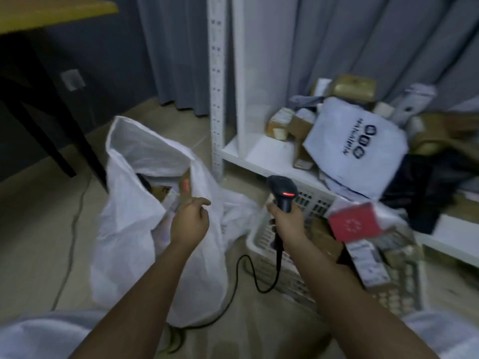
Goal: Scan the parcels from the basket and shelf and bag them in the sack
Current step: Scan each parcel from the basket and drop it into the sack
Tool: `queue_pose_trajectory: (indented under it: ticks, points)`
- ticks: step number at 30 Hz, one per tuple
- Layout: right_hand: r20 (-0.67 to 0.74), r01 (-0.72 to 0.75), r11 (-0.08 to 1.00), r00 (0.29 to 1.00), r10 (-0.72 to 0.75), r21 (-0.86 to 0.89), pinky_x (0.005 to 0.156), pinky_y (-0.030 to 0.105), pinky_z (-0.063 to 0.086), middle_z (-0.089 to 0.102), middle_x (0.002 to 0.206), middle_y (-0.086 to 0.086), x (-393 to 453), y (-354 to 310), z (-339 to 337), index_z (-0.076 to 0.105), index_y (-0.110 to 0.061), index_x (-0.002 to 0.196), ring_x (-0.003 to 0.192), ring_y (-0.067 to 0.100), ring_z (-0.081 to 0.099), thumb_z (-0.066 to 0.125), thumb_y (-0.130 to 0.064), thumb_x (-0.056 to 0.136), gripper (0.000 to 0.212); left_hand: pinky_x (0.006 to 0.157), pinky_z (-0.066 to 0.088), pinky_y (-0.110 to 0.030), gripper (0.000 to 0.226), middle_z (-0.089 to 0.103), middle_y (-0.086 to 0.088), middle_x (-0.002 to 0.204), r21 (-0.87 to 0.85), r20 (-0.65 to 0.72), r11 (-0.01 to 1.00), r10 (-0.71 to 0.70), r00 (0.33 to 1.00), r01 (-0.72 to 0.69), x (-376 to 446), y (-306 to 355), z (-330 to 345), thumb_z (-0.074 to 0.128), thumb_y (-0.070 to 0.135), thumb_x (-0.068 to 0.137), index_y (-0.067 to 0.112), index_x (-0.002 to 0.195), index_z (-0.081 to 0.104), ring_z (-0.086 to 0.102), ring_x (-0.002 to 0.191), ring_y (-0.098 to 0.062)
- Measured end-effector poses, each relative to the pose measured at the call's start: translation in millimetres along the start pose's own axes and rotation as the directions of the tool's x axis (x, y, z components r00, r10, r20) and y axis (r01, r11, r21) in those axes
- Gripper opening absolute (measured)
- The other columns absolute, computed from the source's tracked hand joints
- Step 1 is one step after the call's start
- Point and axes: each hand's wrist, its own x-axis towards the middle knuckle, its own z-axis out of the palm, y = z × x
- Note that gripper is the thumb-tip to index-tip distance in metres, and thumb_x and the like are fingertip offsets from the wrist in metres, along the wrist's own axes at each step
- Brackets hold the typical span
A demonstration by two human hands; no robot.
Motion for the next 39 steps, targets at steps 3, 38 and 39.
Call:
queue_pose_trajectory:
  ticks: [3, 38, 39]
  points:
    - [-0.077, -0.063, 0.998, 0.995, 0.063, -0.01, 0.053, 0.03, 0.038, 0.049, 0.066, 0.017, -14, 25, -66, 0.053, -0.007, 0.086, 0.054, 0.026, 0.046, 0.063, -0.009, 0.09, 0.012, 0.087, 0.043, -0.028, 0.032, 0.061, -0.009, 0.122, -0.031, 0.105, 0.999, 0.039, 0.994, -0.036, -18, 46, 40, 0.046, 0.003, 0.092, 0.01, 0.115, 0.066, 0.058, 0.11, -0.023]
    - [-0.295, -0.121, 0.887, 0.916, 0.274, 0.446, 0.067, 0.037, 0.049, 0.061, 0.074, 0.012, 154, 46, -281, 0.061, -0.015, 0.086, 0.065, 0.024, 0.057, 0.067, -0.012, 0.08, 0.009, 0.086, 0.042, -0.042, 0.062, 0.05, -0.016, 0.121, 0.16, 0.439, 0.897, 0.309, 0.844, -0.412, 14, 259, 363, 0.044, 0.047, 0.088, 0.005, 0.135, 0.042, 0.049, 0.111, -0.033]
    - [-0.299, -0.111, 0.883, 0.915, 0.27, 0.456, 0.066, 0.038, 0.048, 0.061, 0.075, 0.013, 152, 46, -282, 0.061, -0.015, 0.086, 0.065, 0.025, 0.056, 0.067, -0.011, 0.08, 0.009, 0.086, 0.042, -0.041, 0.058, 0.049, -0.016, 0.122, 0.129, 0.457, 0.89, 0.338, 0.823, -0.437, 18, 253, 358, 0.053, 0.036, 0.09, 0.007, 0.138, 0.039, 0.048, 0.112, -0.033]
